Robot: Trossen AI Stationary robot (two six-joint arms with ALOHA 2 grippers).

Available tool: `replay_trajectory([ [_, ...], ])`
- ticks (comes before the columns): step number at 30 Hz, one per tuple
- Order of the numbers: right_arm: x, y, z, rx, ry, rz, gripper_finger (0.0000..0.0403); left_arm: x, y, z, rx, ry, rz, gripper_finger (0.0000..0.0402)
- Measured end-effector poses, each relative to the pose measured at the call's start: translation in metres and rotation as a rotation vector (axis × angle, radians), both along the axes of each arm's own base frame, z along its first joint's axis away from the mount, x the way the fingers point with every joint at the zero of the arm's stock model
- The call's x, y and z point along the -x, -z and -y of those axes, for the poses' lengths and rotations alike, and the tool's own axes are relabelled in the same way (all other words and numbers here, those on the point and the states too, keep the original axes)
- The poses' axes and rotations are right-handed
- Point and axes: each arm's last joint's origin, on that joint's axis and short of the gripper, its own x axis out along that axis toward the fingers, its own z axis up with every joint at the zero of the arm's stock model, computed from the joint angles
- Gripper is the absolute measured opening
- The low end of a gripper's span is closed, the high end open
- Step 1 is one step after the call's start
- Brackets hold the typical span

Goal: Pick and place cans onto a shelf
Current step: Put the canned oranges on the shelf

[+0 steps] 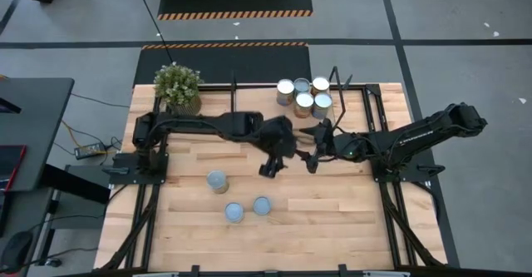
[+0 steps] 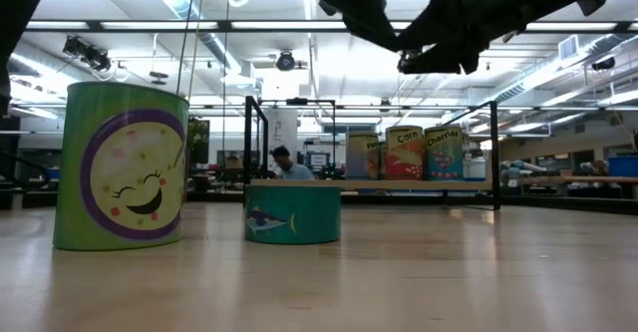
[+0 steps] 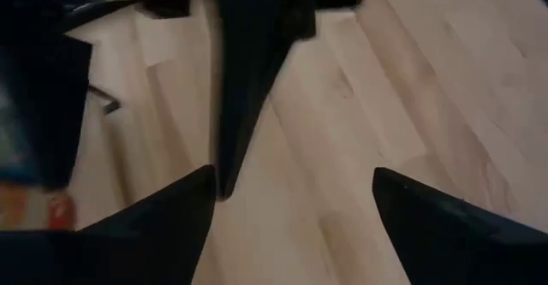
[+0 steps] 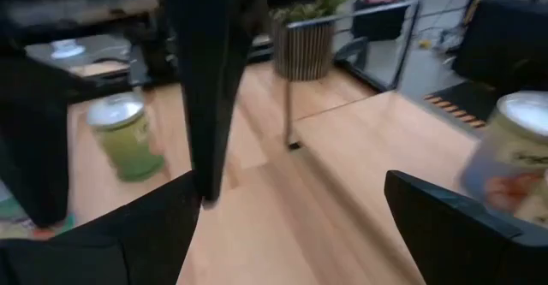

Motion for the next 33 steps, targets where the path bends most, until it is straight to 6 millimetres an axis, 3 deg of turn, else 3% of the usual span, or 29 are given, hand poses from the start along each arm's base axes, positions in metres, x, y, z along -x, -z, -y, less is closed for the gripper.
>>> replay_trajectory([
  [4, -0.011, 0.003, -0.003, -0.024, -0.021, -0.019, 0.0374, 0.011, 0.021, 0.022, -0.042, 0.056, 0.001, 0.0305],
  [9, -0.033, -0.003, -0.005, -0.046, 0.006, -0.009, 0.0374, 0.038, 0.030, 0.033, -0.090, 0.019, 0.039, 0.0292],
  [25, -0.145, -0.041, -0.033, 0.029, 0.006, -0.022, 0.0374, 0.168, 0.019, 0.033, 0.047, 0.011, 0.268, 0.0290],
  [33, -0.175, -0.046, -0.046, 0.063, -0.025, -0.099, 0.0374, 0.201, 0.022, 0.034, 0.076, 0.015, 0.342, 0.0290],
])
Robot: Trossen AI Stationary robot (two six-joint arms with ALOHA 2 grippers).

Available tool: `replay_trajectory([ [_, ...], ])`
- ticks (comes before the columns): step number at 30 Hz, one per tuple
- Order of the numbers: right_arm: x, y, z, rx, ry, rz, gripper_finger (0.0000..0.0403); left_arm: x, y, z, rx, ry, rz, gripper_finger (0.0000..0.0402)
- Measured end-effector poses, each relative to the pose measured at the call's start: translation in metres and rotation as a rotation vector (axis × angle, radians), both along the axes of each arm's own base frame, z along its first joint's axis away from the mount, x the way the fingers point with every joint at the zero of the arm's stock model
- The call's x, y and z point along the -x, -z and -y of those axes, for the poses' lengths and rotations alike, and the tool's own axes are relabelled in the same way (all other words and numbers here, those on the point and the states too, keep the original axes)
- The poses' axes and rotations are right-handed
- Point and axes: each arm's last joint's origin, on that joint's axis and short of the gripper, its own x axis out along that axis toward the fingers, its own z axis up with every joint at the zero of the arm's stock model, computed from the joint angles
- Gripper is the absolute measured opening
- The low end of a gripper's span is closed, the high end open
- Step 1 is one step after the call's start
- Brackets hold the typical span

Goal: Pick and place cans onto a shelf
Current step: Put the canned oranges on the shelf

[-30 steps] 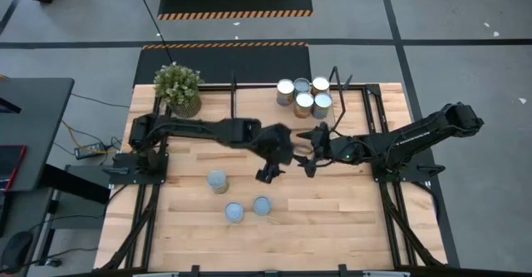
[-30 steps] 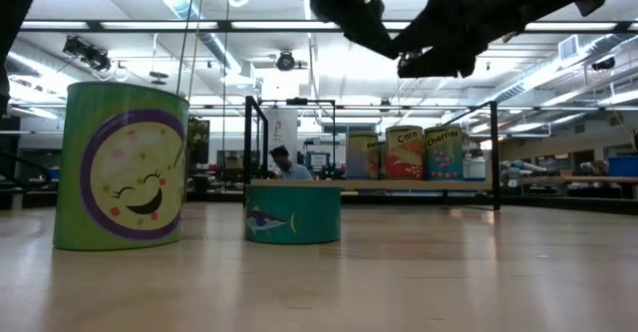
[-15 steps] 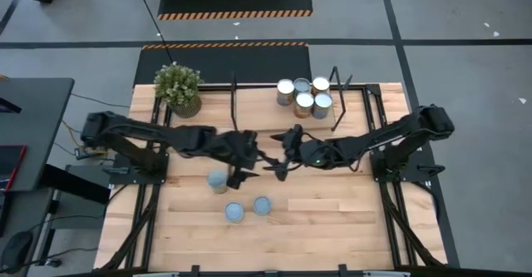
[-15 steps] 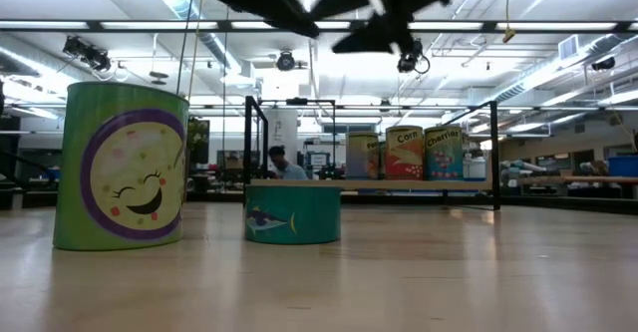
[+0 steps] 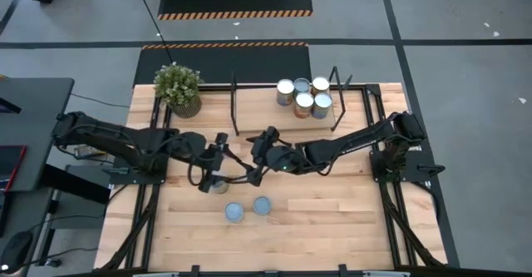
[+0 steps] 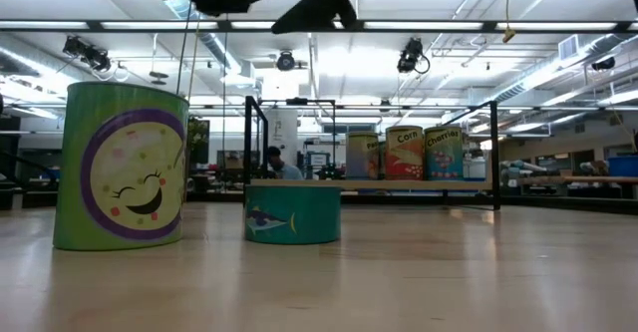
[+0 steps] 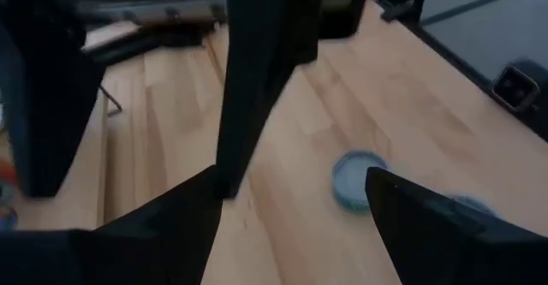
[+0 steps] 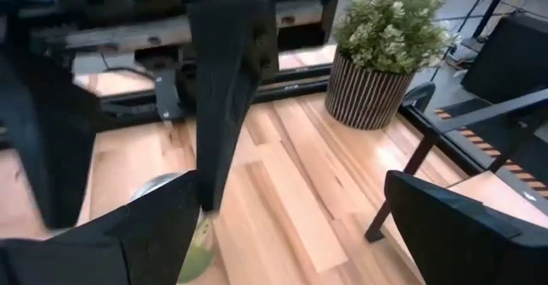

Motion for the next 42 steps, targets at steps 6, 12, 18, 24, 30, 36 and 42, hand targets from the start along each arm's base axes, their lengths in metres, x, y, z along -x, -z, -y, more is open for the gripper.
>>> replay_trajectory([
  [6, -0.001, -0.004, -0.012, -0.039, -0.026, 0.002, 0.0374, 0.015, -0.003, 0.002, -0.016, -0.070, 0.082, 0.0290],
  [12, -0.011, -0.005, -0.030, -0.050, -0.092, 0.041, 0.0374, 0.041, 0.008, 0.005, 0.005, -0.072, 0.084, 0.0290],
  [18, -0.020, 0.002, -0.046, 0.006, -0.140, -0.006, 0.0374, 0.065, 0.009, 0.004, 0.076, -0.084, 0.141, 0.0290],
  [24, -0.027, 0.003, -0.058, 0.020, -0.167, 0.006, 0.0374, 0.083, 0.012, 0.005, 0.122, -0.083, 0.088, 0.0290],
  [30, -0.041, 0.007, -0.065, 0.002, -0.189, 0.022, 0.0374, 0.089, 0.012, 0.009, 0.142, -0.074, 0.075, 0.0290],
  [36, -0.046, 0.006, -0.063, 0.003, -0.184, 0.032, 0.0374, 0.089, 0.014, 0.013, 0.125, -0.083, 0.069, 0.0291],
  [42, -0.052, 0.005, -0.053, 0.038, -0.177, 0.066, 0.0374, 0.084, 0.041, 0.013, 0.093, -0.131, 0.114, 0.0291],
])
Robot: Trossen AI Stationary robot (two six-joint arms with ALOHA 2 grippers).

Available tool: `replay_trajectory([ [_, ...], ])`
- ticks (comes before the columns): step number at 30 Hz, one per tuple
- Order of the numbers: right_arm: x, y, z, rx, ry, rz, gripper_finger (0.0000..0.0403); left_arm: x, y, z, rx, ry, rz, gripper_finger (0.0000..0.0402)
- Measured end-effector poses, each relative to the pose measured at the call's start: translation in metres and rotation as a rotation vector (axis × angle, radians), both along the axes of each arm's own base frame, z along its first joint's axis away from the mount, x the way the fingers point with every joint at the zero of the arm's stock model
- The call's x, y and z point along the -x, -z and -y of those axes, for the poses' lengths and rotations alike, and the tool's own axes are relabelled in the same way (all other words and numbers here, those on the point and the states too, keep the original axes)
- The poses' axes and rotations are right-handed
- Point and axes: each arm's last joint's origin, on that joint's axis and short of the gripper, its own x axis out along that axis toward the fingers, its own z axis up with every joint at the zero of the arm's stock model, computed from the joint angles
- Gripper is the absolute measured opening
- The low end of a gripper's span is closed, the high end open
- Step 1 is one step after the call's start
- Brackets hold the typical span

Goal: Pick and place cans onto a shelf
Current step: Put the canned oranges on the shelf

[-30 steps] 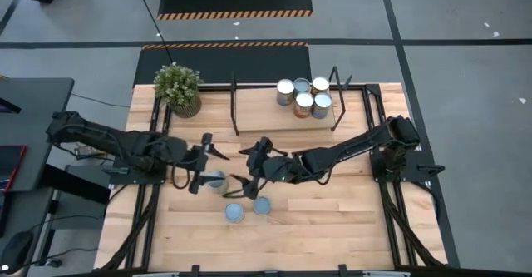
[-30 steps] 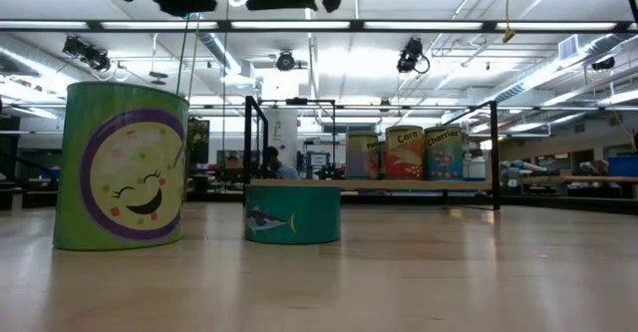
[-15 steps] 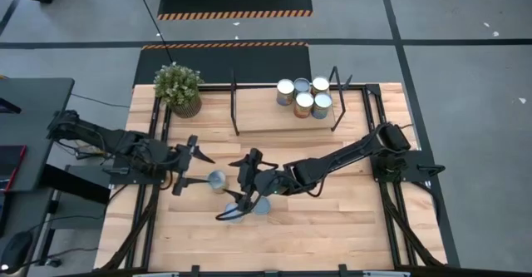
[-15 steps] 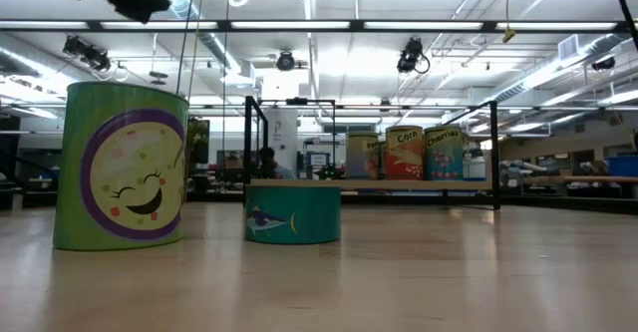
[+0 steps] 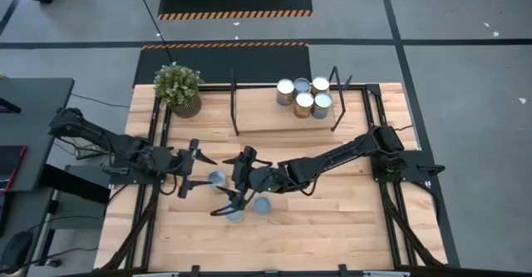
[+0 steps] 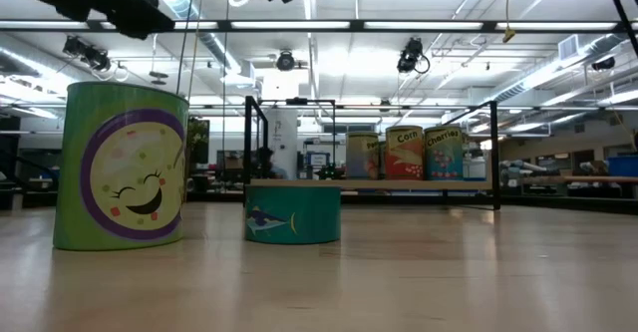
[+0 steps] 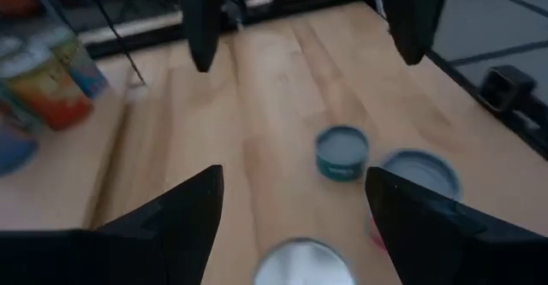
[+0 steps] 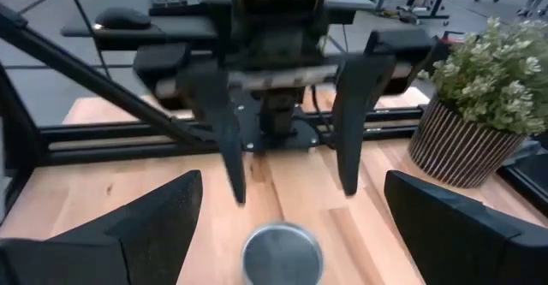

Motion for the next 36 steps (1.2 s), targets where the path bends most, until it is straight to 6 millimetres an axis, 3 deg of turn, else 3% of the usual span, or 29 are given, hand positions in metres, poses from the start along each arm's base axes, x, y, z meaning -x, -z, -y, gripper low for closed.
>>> replay_trajectory([
  [12, -0.008, 0.018, 0.028, -0.045, 0.031, -0.028, 0.0374, -0.002, 0.007, -0.003, -0.056, -0.043, 0.034, 0.0291],
  [19, -0.011, 0.016, 0.037, -0.058, 0.051, 0.005, 0.0374, 0.000, 0.010, -0.004, -0.093, -0.032, -0.002, 0.0291],
  [23, -0.010, 0.015, 0.034, -0.033, 0.037, 0.002, 0.0374, 0.005, 0.010, -0.006, -0.126, -0.020, -0.015, 0.0291],
  [31, 0.001, 0.031, 0.014, 0.013, -0.013, -0.180, 0.0374, 0.018, 0.005, -0.011, -0.134, -0.014, 0.022, 0.0291],
  [36, 0.012, 0.039, -0.009, 0.052, -0.081, -0.285, 0.0374, 0.016, 0.004, -0.009, -0.010, -0.006, 0.027, 0.0291],
])
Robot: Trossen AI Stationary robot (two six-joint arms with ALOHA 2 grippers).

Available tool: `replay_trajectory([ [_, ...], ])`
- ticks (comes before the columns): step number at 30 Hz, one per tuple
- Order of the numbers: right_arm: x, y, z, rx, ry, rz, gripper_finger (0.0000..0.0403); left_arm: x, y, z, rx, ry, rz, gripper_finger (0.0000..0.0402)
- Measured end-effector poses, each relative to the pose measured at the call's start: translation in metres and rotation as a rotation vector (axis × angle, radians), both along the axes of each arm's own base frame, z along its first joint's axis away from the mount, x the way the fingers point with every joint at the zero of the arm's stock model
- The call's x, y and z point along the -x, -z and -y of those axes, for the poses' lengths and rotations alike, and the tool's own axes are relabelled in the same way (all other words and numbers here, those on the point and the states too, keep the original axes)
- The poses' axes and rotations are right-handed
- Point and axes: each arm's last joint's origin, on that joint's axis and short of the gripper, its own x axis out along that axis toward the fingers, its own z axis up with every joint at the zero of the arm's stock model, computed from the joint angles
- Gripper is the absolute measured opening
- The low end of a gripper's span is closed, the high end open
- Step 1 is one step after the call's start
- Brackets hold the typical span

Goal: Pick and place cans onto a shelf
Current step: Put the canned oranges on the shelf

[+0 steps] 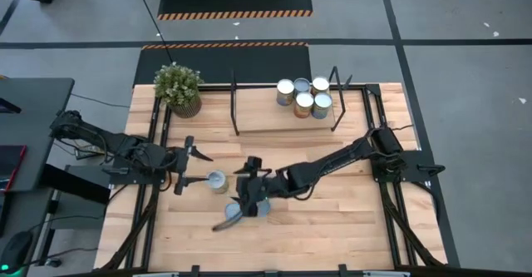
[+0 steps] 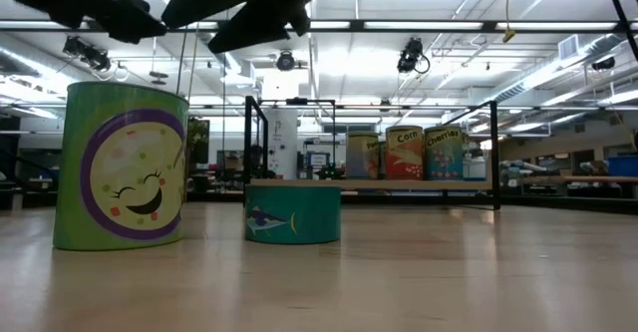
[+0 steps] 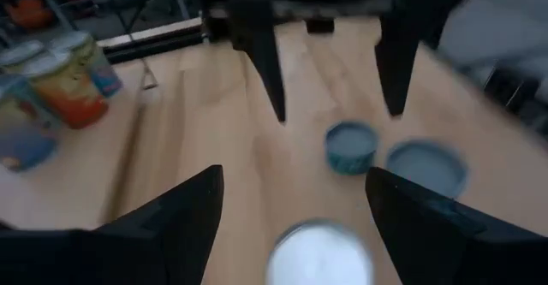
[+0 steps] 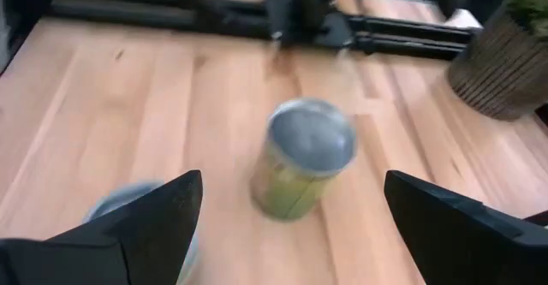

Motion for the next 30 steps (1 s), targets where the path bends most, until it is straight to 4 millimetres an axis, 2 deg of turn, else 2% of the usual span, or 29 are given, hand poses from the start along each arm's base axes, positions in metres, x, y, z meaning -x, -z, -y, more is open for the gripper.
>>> replay_trajectory([
  [5, 0.006, 0.002, -0.011, 0.067, -0.015, -0.029, 0.0374, -0.008, 0.000, 0.003, 0.163, -0.049, 0.002, 0.0291],
  [12, 0.013, 0.009, -0.006, 0.109, 0.006, -0.140, 0.0374, -0.021, 0.015, 0.009, 0.171, -0.088, -0.119, 0.0291],
  [15, 0.021, 0.003, -0.001, 0.137, 0.048, -0.185, 0.0374, -0.023, 0.006, 0.009, 0.211, -0.135, -0.141, 0.0291],
  [18, 0.029, -0.014, 0.003, 0.128, 0.058, -0.172, 0.0374, -0.019, -0.002, 0.007, 0.229, -0.176, -0.219, 0.0291],
  [20, 0.031, -0.017, 0.004, 0.131, 0.062, -0.181, 0.0374, -0.015, -0.005, 0.005, 0.239, -0.214, -0.280, 0.0291],
  [24, 0.032, -0.013, 0.005, 0.147, 0.048, -0.217, 0.0374, -0.006, 0.000, 0.000, 0.290, -0.362, -0.393, 0.0291],
  [30, 0.027, 0.005, 0.019, 0.130, 0.022, -0.226, 0.0374, 0.002, 0.013, -0.003, 0.379, -0.536, -0.517, 0.0291],
])
